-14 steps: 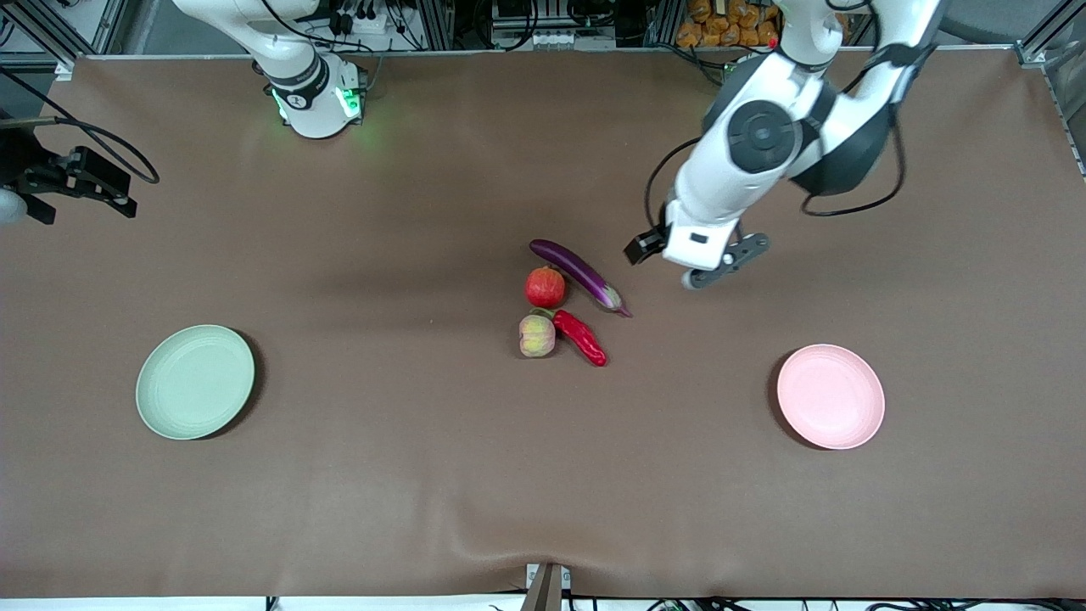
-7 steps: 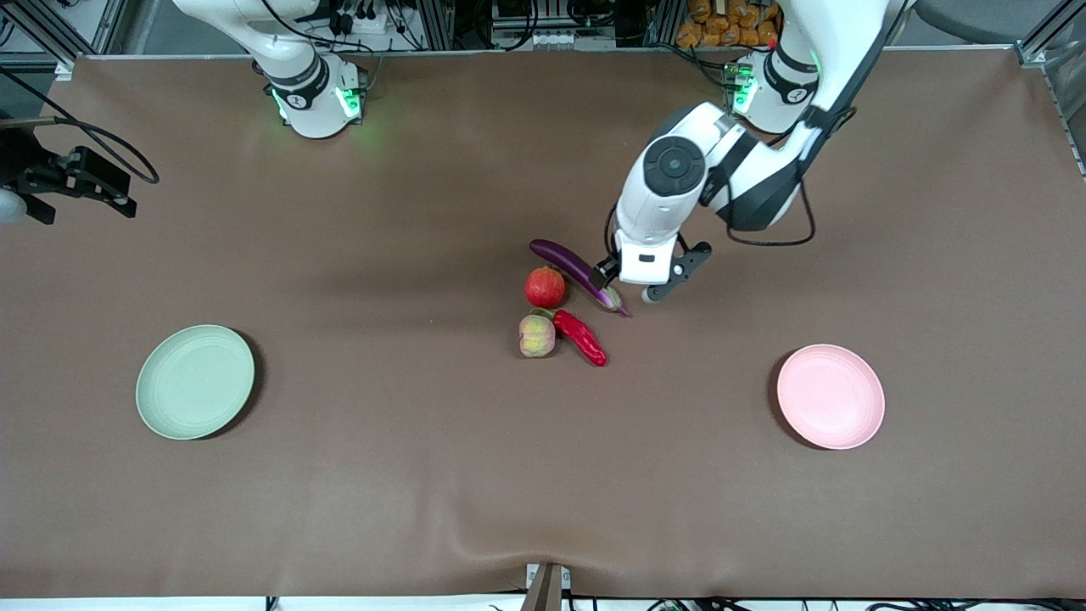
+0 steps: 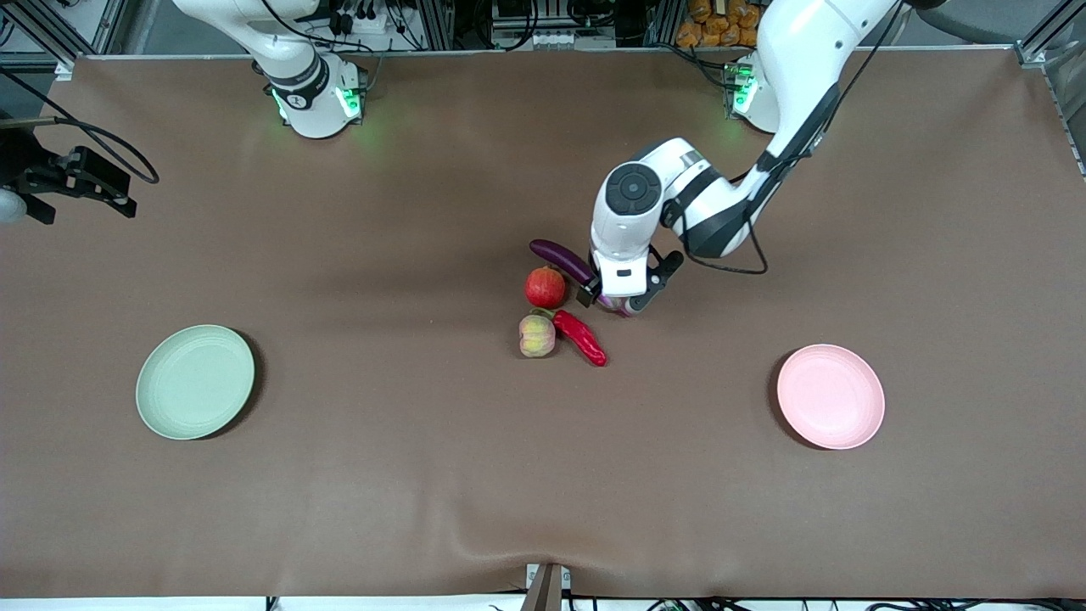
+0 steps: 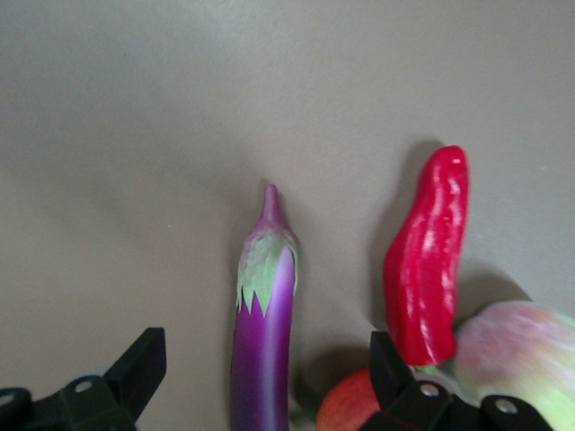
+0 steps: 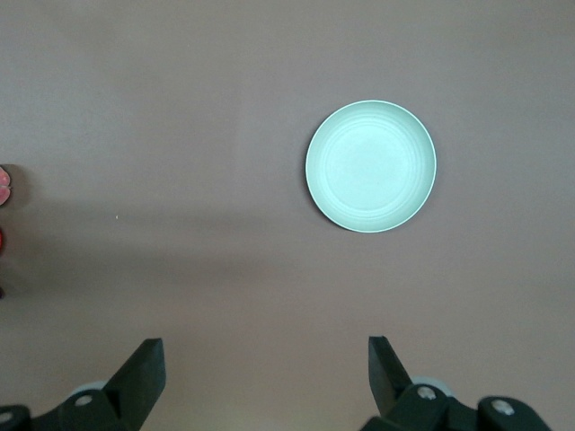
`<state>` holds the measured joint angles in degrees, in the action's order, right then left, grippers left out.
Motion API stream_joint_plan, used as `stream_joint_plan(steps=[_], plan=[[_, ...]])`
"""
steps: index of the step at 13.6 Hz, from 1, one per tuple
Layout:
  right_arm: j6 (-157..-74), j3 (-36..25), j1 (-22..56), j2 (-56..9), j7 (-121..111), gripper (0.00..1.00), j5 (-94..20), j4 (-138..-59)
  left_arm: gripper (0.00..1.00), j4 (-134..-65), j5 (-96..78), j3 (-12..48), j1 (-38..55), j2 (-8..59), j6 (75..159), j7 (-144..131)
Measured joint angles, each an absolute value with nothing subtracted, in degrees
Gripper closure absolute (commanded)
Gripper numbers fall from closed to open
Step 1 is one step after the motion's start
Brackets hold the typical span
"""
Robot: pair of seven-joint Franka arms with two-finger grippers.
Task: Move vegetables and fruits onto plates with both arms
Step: 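Reach the left gripper down to the purple eggplant and grasp it, then carry the eggplant toward the pink plate while the right gripper reaches the peach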
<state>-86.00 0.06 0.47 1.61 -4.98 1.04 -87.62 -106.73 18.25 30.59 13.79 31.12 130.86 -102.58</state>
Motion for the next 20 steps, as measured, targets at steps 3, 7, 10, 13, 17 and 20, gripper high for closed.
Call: stream_joint_plan(steps=[3, 7, 10, 13, 17, 20], plan=[[-86.0, 0.1, 0.5, 1.6, -5.0, 0.00, 1.0, -87.6, 0.10, -107.9, 19.3, 30.6, 14.6, 32.7, 132.8, -106.7], [-86.0, 0.0, 0.5, 1.6, -5.0, 0.00, 1.0, -87.6, 0.21, -109.1, 21.3, 30.6, 15.9, 34.0, 135.4, -112.5], [-86.0, 0.0, 0.5, 1.6, -5.0, 0.00, 1.0, -87.6, 0.27, -109.2, 25.9, 30.5, 16.2, 36.3, 136.8, -116.7], [-86.0, 0.0, 0.5, 1.6, -5.0, 0.00, 1.0, -87.6, 0.70, -109.3, 27.3, 30.5, 16.2, 38.1, 137.3, -117.4], [-86.0, 0.0, 0.5, 1.6, -5.0, 0.00, 1.0, -87.6, 1.00, -109.1, 27.9, 30.5, 16.0, 38.1, 137.4, -117.4], [-86.0, 0.0, 0.5, 1.6, -5.0, 0.00, 1.1, -87.6, 1.00, -110.4, 28.3, 30.8, 14.3, 33.9, 137.3, -115.2]])
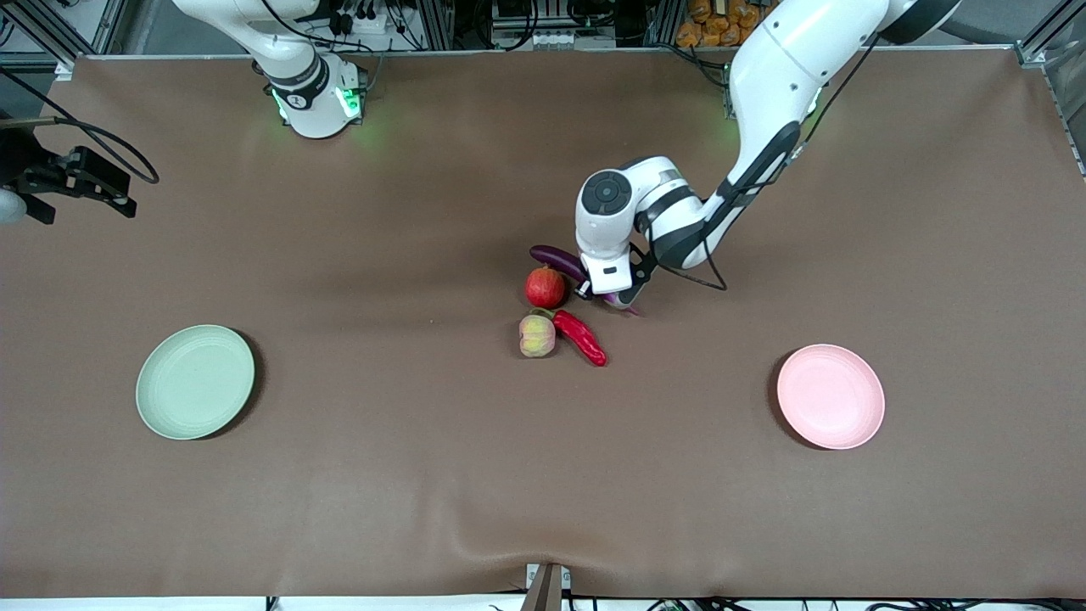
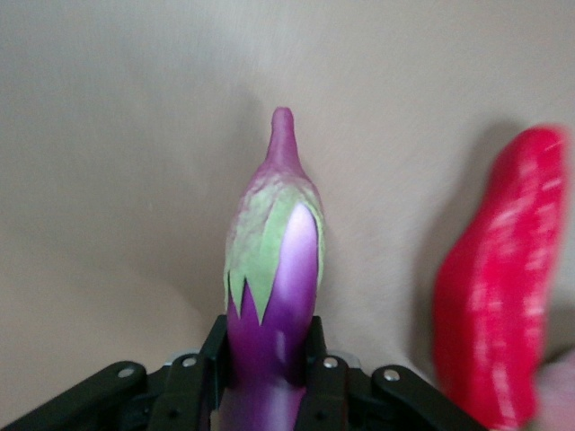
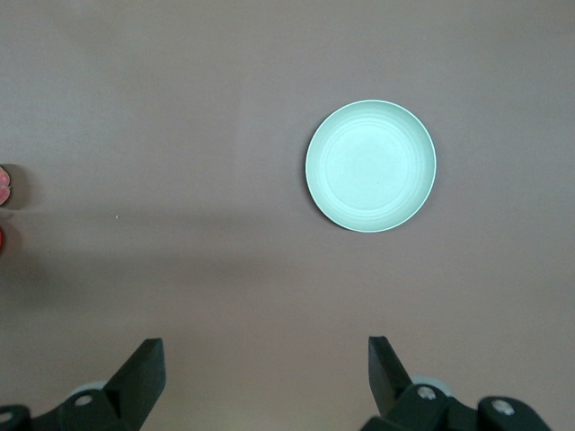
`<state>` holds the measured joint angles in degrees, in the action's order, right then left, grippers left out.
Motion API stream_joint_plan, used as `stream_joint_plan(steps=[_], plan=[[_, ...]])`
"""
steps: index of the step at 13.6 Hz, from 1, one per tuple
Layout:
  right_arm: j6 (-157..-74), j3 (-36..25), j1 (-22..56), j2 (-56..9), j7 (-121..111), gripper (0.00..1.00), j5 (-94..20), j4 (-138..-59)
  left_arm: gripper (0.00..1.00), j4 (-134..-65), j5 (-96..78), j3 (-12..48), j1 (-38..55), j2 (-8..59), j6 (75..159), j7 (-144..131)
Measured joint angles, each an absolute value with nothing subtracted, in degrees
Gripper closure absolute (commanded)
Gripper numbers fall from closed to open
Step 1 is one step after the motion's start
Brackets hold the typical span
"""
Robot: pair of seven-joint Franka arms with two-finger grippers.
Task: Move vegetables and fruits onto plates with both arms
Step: 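Carry the eggplant toward the pink plate while the right gripper reaches the peach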
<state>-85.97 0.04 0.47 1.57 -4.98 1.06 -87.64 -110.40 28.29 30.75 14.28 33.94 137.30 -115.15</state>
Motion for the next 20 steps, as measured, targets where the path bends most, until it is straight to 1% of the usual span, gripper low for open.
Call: stream_joint_plan(steps=[1, 2, 4, 6, 7, 8, 9, 11, 13, 15, 17, 20], plan=[[-86.0, 0.0, 0.5, 1.4, -5.0, 0.00, 1.1, -87.6, 1.00, -111.2, 28.2, 32.0, 12.1, 31.6, 136.6, -113.2], [-86.0, 0.0, 0.5, 1.0, -5.0, 0.00, 1.3, -87.6, 1.00, -111.9, 27.9, 35.3, 7.6, 29.3, 134.2, -110.2], [-86.0, 0.1, 0.5, -0.7, -5.0, 0.00, 1.9, -87.7, 1.00, -112.5, 27.0, 46.3, -5.9, 26.6, 127.4, -102.3], [-86.0, 0.0, 0.4, -4.4, -5.0, 0.00, 2.9, -87.9, 1.00, -112.6, 26.8, 59.1, -22.7, 25.7, 121.3, -93.3], [-86.1, 0.1, 0.4, -6.2, -5.0, 0.00, 3.0, -87.9, 1.00, -112.7, 26.7, 64.0, -30.1, 25.7, 118.8, -88.5], [-86.1, 0.3, 0.6, -7.5, -5.0, 0.00, 3.0, -87.9, 1.00, -112.9, 26.7, 67.7, -36.5, 25.7, 116.2, -83.6], [-86.1, 0.5, 1.3, -8.2, -4.8, 0.00, 3.0, -87.9, 1.00, -113.0, 26.7, 69.5, -41.0, 25.7, 114.2, -78.9], [-86.1, 1.0, 4.4, -8.8, 1.5, 0.00, 1.8, -87.9, 1.00, -113.1, 26.8, 69.9, -46.5, 25.7, 113.1, -69.9], [-87.9, 1.3, 8.1, -10.0, 13.3, 0.00, -3.6, -87.9, 1.00, -113.1, 27.6, 69.5, -51.2, 25.7, 112.9, -60.0], [-91.6, 1.5, 11.2, -12.1, 21.5, 0.00, -7.2, -88.0, 1.00, -113.1, 29.9, 69.2, -56.9, 25.9, 113.0, -50.3], [-97.0, 1.6, 15.2, -14.9, 28.1, 0.00, -8.1, -88.0, 1.00, -112.6, 31.6, 68.1, -61.0, 26.4, 113.3, -41.3], [-105.8, 1.6, 20.7, -19.5, 40.3, 0.00, -8.7, -88.0, 1.00, -110.7, 32.6, 65.5, -62.5, 28.1, 114.7, -31.1]])
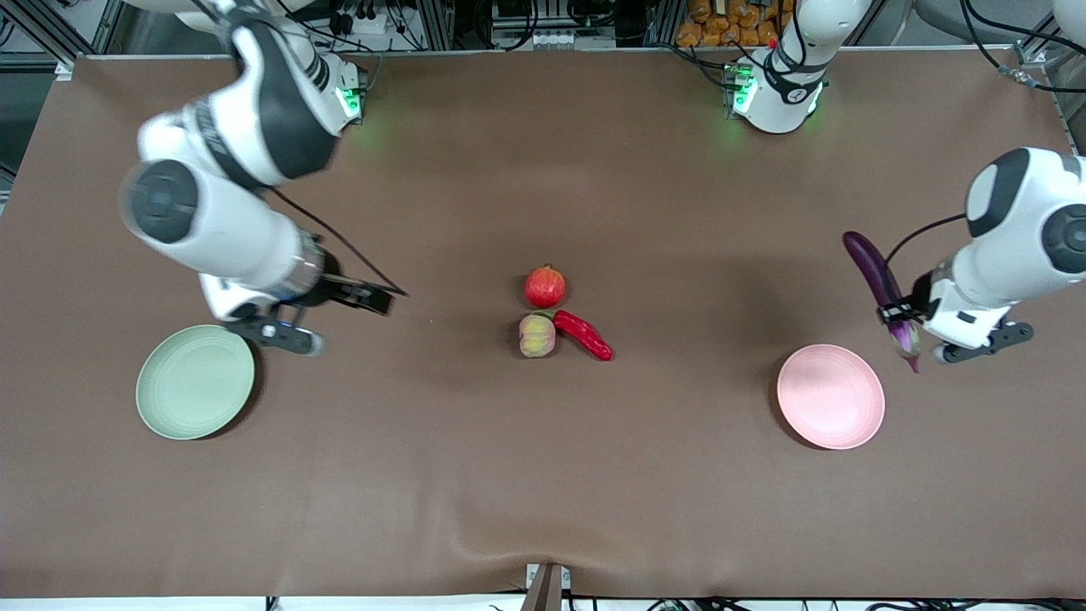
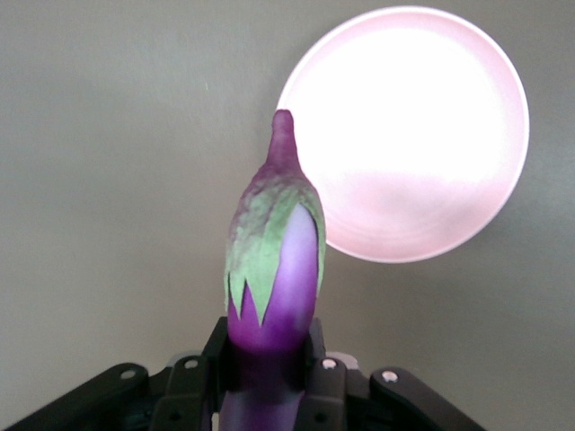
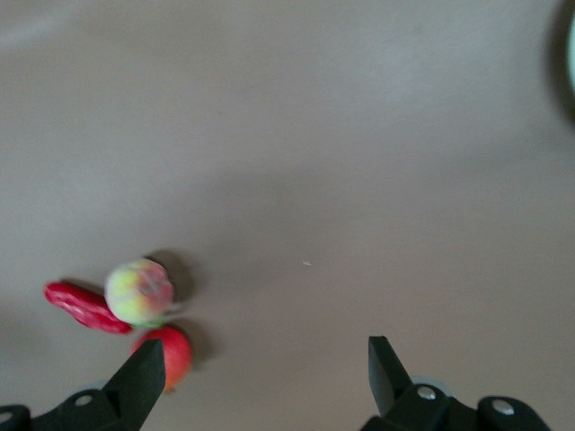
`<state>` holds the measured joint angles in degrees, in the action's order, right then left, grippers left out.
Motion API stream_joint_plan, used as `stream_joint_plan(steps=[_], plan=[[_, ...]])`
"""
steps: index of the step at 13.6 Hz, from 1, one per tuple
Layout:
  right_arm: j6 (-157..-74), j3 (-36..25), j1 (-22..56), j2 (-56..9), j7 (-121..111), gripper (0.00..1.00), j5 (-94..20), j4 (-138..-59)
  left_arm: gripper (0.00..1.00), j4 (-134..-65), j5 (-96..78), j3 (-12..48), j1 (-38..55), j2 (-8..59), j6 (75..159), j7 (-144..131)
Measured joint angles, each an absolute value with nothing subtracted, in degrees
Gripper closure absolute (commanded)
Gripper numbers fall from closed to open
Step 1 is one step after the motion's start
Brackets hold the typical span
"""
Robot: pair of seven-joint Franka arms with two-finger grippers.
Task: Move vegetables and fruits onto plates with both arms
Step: 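Carry the eggplant toward the pink plate while the right gripper reaches the peach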
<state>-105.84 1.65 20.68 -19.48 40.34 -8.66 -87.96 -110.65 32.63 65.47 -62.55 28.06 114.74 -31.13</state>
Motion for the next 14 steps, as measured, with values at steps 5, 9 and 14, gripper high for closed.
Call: stream_joint_plan(steps=[5, 9, 14], plan=[[-111.9, 1.6, 25.1, -24.3, 45.9, 0.00, -11.3, -87.8, 1.00, -108.9, 40.8, 62.9, -62.2, 32.4, 117.5, -21.3], [-116.0, 1.6, 28.3, -28.0, 51.2, 0.00, -11.3, -87.5, 1.00, -105.0, 41.8, 60.8, -62.1, 36.3, 117.8, -11.3], [-125.9, 1.7, 31.7, -34.8, 56.1, 0.00, -11.3, -86.7, 1.00, -104.5, 47.8, 60.3, -60.6, 40.1, 120.5, -10.9]])
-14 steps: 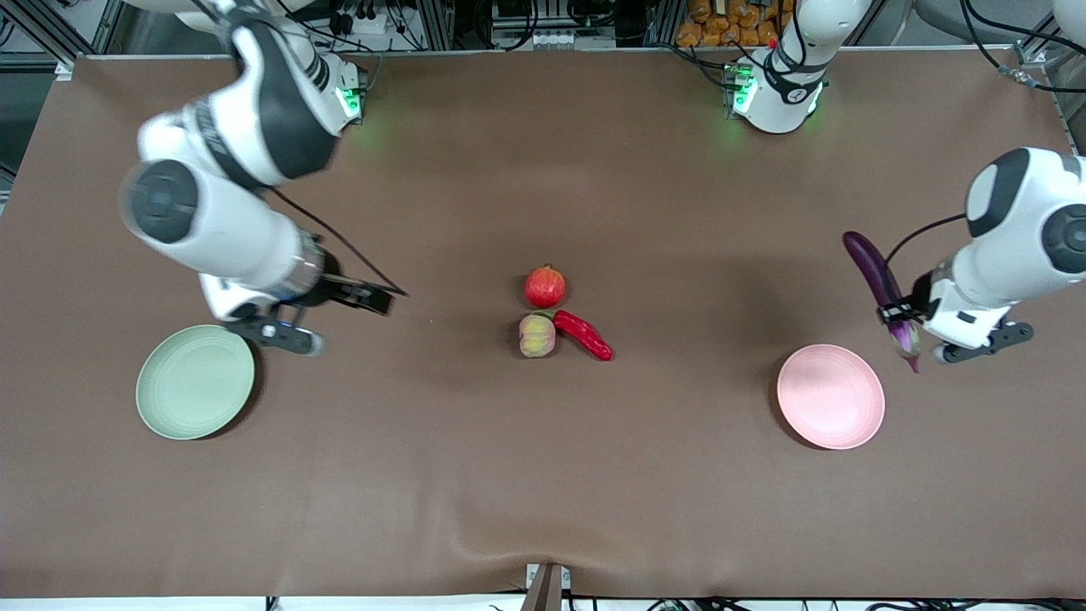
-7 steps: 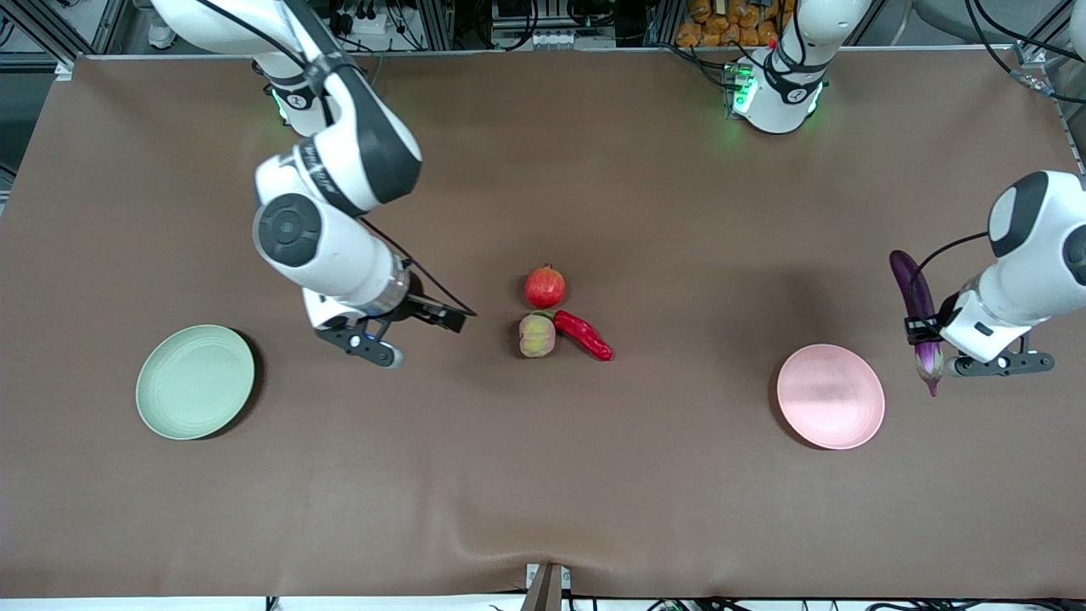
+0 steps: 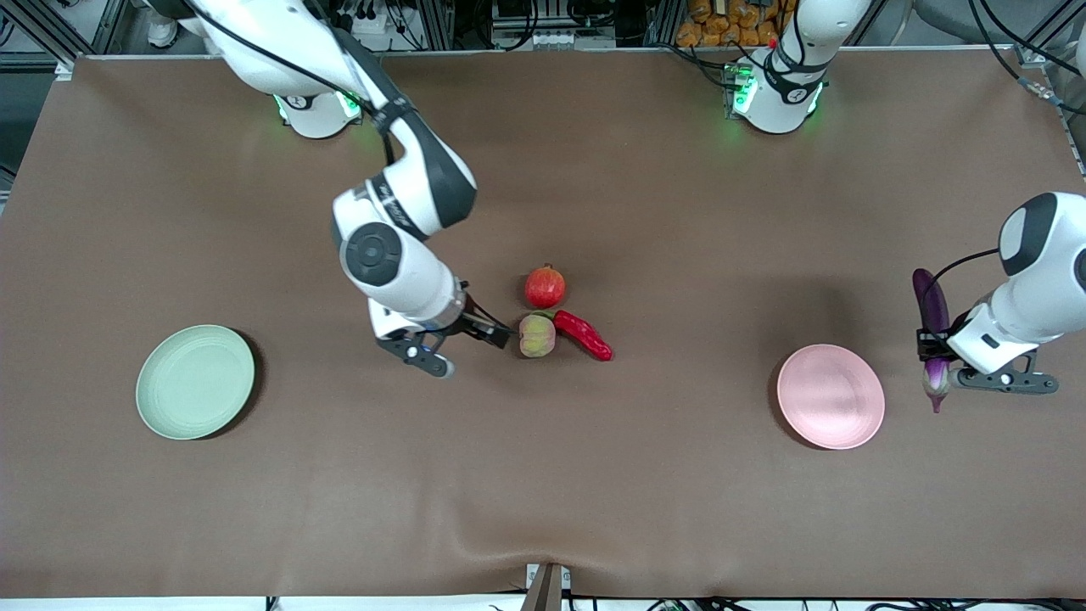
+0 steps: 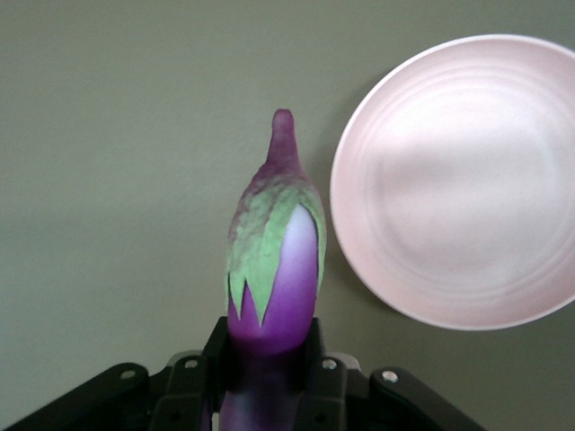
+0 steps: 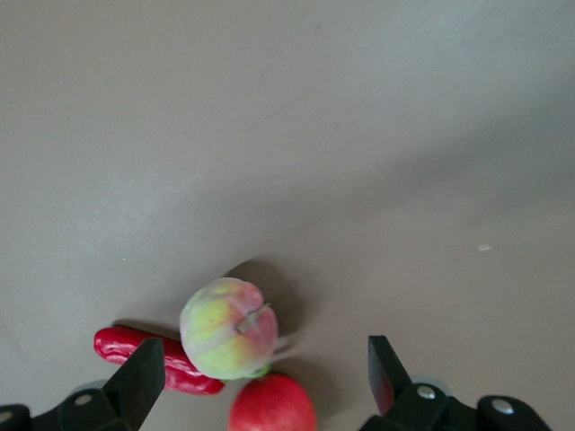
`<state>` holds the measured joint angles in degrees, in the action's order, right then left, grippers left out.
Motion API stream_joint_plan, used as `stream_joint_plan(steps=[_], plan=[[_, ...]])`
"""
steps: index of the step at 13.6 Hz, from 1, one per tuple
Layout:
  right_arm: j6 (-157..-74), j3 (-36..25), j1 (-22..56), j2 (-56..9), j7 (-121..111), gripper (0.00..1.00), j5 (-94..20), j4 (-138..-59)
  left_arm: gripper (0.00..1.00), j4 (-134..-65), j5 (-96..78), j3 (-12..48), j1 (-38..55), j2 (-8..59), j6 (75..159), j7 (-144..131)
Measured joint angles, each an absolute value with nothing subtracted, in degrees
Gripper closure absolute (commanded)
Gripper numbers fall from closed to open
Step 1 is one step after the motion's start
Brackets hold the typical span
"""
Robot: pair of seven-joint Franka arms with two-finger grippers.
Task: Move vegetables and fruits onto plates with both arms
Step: 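Lower the eggplant onto the pink plate while the right gripper lifts the peach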
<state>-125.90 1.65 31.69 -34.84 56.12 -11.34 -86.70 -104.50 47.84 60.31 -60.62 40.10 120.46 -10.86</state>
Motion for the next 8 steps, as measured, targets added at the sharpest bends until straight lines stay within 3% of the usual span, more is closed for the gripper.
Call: stream_joint_plan(steps=[8], plan=[[-135.4, 1.6, 36.2, -42.5, 60.8, 0.00, -11.3, -84.4, 1.00, -101.9, 49.1, 49.7, -46.5, 41.3, 124.8, -13.8]])
